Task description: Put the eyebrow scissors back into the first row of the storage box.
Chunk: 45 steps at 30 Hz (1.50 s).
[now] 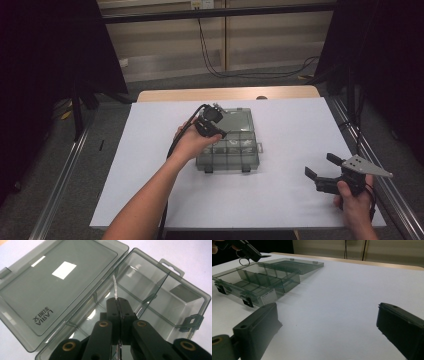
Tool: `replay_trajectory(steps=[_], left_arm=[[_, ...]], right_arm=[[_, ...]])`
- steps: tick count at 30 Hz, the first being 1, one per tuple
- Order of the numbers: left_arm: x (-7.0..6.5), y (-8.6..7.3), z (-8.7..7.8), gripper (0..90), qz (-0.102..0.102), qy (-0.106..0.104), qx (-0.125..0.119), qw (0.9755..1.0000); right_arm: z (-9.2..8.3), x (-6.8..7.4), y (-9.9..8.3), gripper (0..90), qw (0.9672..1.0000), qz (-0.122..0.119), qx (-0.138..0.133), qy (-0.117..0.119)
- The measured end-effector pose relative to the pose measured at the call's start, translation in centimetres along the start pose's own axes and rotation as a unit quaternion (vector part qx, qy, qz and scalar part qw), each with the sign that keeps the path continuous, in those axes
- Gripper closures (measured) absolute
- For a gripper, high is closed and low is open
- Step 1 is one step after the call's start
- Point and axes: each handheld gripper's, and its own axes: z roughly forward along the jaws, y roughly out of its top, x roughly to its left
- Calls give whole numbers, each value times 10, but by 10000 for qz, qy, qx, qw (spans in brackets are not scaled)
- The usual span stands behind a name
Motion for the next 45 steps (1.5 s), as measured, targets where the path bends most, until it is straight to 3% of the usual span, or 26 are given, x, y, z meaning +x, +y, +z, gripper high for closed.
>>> replay_trajectory(steps=[3, 10, 23, 27, 29, 36, 38, 39, 41, 45], left_arm=[[2, -1, 2, 894, -80, -40, -50, 9999], [5, -5, 7, 893, 4, 74, -77, 9999], [7, -8, 20, 888, 101, -47, -77, 9999], [8, -9, 23, 866, 184, 35, -74, 9998], [8, -10, 23, 773, 35, 71, -124, 9999], [14, -15, 8, 466, -290, -118, -497, 9983], [19, -19, 3, 359, -468, -145, -743, 9960], [21, -20, 1, 299, -664, -137, -871, 9939], [25, -24, -3, 178, -844, -18, -1077, 9906], [33, -32, -12, 29, -957, -65, -1299, 9869]], right_arm=[[1, 1, 0, 33, 10000, 0, 4, -5], [3, 2, 1, 33, 10000, -26, 1, 9], [4, -2, -1, 34, 10000, 0, 21, 19], [4, -4, -1, 35, 10000, 36, 11, 11], [5, -4, 0, 35, 10000, 33, 11, 10], [7, -2, 1, 35, 10000, 13, 18, 38], [8, -2, 2, 35, 10000, 4, 11, 31], [8, -2, 2, 35, 10000, 1, 9, 30], [9, -1, 3, 35, 10000, -10, -7, 39], [12, 1, 4, 32, 10000, -16, 18, 71]])
